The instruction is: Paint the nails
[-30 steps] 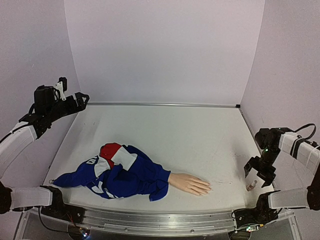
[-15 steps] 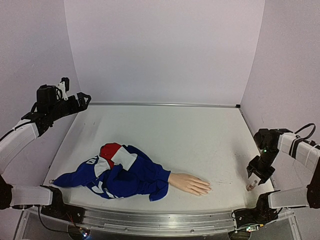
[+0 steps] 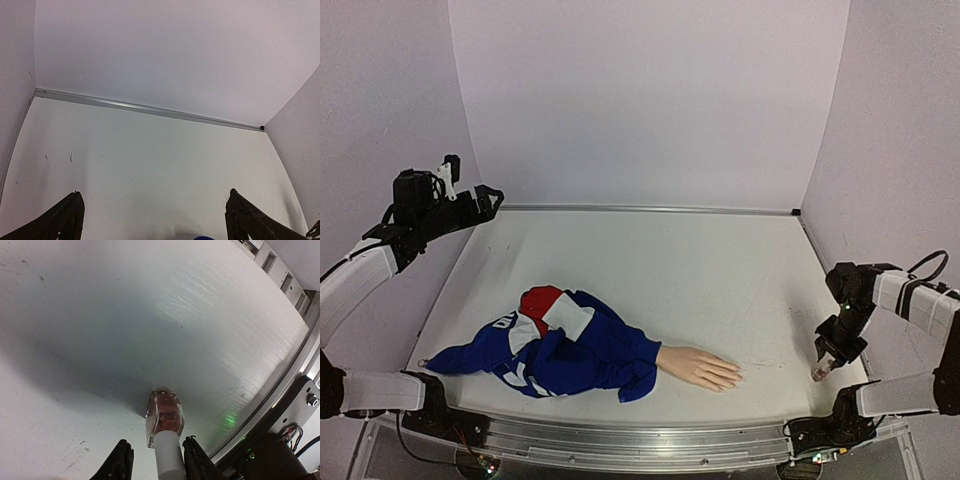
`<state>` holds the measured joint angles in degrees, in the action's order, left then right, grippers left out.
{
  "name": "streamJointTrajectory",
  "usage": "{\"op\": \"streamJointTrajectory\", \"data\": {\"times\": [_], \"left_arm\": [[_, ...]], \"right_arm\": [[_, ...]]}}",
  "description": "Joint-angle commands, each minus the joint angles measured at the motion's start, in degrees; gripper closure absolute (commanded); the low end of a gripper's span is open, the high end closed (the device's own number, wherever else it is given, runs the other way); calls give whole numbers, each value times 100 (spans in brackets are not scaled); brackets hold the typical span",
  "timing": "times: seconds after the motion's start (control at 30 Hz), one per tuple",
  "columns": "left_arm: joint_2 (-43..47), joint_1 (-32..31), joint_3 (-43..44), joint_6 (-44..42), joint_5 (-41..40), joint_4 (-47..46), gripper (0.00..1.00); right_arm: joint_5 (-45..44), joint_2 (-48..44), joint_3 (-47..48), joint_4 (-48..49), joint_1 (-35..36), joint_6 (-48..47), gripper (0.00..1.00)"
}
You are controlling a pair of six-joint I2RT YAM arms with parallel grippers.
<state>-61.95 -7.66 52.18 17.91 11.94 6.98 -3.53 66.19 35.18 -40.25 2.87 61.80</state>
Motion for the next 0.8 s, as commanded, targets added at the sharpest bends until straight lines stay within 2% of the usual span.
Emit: {"op": "streamJointTrajectory", "data": {"times": [0.0,0.17,0.47,0.5,0.6,0.77], "left_arm": [[-19,29,365,25,150,-250,1],[-73,30,402,70,275,-234,1],[-368,28,621,221,760,-105,1],[-443,28,697,236,882,-56,1],[-642,28,895,266,1353,150,1],[-936,-10,1160,406,2112,340,1]], "right_arm": [[69,-109,-111,-317,-32,83,66],[59,-137,-100,-326,-32,58,72],[83,-327,-27,-247,-33,-241,96],[36,-345,28,-230,-33,-362,100],[-35,-390,234,-46,-33,-985,100],[555,-686,509,827,-33,-2523,100]]}}
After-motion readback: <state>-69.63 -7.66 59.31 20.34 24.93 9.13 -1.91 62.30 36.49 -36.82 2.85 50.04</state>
